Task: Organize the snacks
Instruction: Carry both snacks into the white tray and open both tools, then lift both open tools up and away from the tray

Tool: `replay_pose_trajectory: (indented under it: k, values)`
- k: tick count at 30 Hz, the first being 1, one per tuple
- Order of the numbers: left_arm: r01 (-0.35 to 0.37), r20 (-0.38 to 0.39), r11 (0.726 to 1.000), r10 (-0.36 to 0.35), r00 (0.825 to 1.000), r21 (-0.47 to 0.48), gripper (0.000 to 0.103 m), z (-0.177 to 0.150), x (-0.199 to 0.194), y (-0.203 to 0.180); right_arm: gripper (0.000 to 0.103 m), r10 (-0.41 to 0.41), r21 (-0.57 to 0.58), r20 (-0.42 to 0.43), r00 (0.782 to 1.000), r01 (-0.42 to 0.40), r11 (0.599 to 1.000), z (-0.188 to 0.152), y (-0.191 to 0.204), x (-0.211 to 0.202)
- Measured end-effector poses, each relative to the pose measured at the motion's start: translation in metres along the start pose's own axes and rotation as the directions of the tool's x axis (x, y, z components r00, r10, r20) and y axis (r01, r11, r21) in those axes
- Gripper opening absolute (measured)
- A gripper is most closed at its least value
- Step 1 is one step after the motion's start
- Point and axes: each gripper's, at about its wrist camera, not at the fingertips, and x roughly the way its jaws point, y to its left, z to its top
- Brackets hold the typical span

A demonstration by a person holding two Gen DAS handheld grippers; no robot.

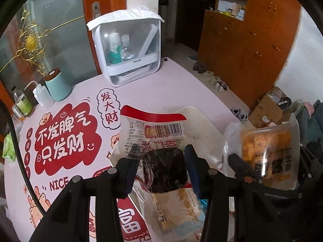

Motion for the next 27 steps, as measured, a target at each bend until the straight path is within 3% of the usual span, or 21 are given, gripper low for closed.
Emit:
replay_pose_trajectory:
  k: [2,4,5,6,9,27]
  values:
    - [-0.004,-0.007,1.000,0.004,1.000,0.001,0.049,0.002,0.007,0.001,0.085,0.005,-0.004,-0.023,1.000,-0.005,1.000,0.001,0.003,0.010]
    - [-0.012,-0.010,1.000,0.012,1.000,-0.005,0.061,0.003,0.011,0.003,0.090,0.007,-0.018,-0.030,1.000,-0.007,1.000,0.002,0.006,0.015]
    - [-0.013,-0.012,1.000,0.013,1.000,-0.010,0.079,0.003,0.013,0.003,0.091,0.008,-0.033,-0.028,1.000,-0.008,0.999,0.002,0.009,0.017]
    - [-0.011,-0.008,1.000,0.011,1.000,-0.012,0.089,0.003,0.014,0.004,0.091,0.005,-0.049,-0.018,1.000,-0.006,0.999,0.001,0.011,0.017]
    - [-0.010,-0.010,1.000,0.010,1.000,-0.005,0.097,0.002,0.015,0.005,0.092,-0.015,-0.089,0.022,1.000,0.017,0.996,0.001,0.018,0.012]
    - [-0.045,0.007,0.995,0.046,0.999,-0.086,0.101,-0.011,-0.004,0.020,0.093,0.024,-0.088,-0.002,1.000,-0.024,0.996,-0.010,0.024,-0.002]
